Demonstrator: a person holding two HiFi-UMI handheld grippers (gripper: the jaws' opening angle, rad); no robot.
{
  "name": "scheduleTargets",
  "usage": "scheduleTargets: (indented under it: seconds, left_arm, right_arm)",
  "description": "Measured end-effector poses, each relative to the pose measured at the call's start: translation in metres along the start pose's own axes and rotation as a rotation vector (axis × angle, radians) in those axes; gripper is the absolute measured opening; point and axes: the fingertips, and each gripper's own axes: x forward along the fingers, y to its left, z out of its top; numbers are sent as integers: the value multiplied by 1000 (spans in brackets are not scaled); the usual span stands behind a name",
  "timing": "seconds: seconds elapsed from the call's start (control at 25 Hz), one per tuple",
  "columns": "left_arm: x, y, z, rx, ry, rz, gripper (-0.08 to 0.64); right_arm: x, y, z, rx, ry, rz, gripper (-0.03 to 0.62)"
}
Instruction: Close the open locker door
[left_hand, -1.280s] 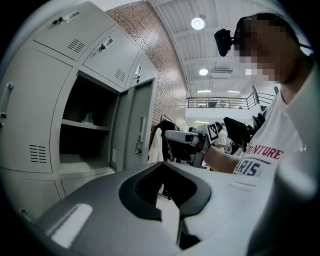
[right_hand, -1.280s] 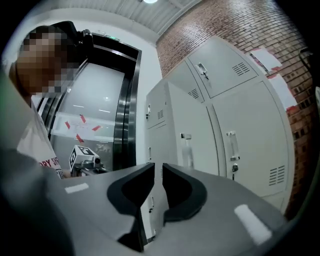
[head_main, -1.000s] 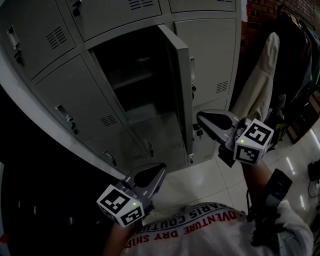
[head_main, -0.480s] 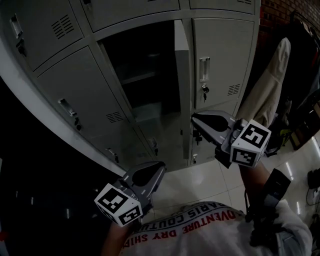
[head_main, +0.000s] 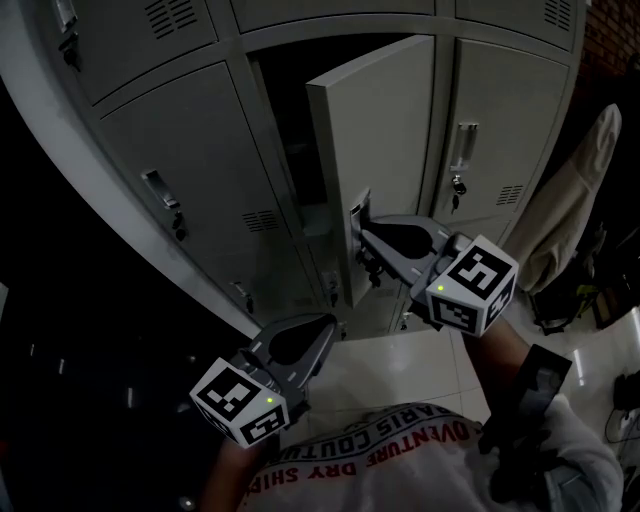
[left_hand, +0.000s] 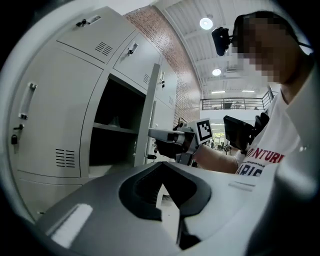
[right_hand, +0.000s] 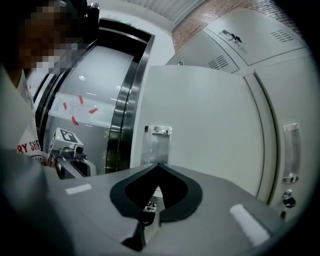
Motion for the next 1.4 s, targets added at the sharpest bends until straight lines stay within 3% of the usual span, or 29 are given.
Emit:
scheduleTargets:
  seconds: [0.36, 0.48, 0.6, 0.76, 0.96, 1.16, 1.4]
  left_arm:
    - [3, 44, -3, -31, -27, 34, 5]
    - [1, 54, -8, -43, -21, 47, 5]
    - [-3, 63, -10, -55, -15, 64, 5]
    - [-10, 73, -15, -72, -10, 89, 5]
    - [-15, 78, -16, -80, -12, 102, 5]
    - [-17, 70, -21, -86, -10, 89, 5]
    - [-39, 26, -35, -83, 6, 50, 5]
  right_arm:
    - [89, -24, -12, -28, 47, 7, 0]
    - [112, -40, -14, 10, 46, -10, 0]
    - [130, -61, -19, 28, 51, -56, 0]
    - [142, -87, -30, -36, 77, -140, 0]
    - [145, -94, -30, -41, 63, -157, 0]
    - [136, -74, -26, -22, 42, -115, 0]
    - [77, 10, -43, 43, 51, -8, 0]
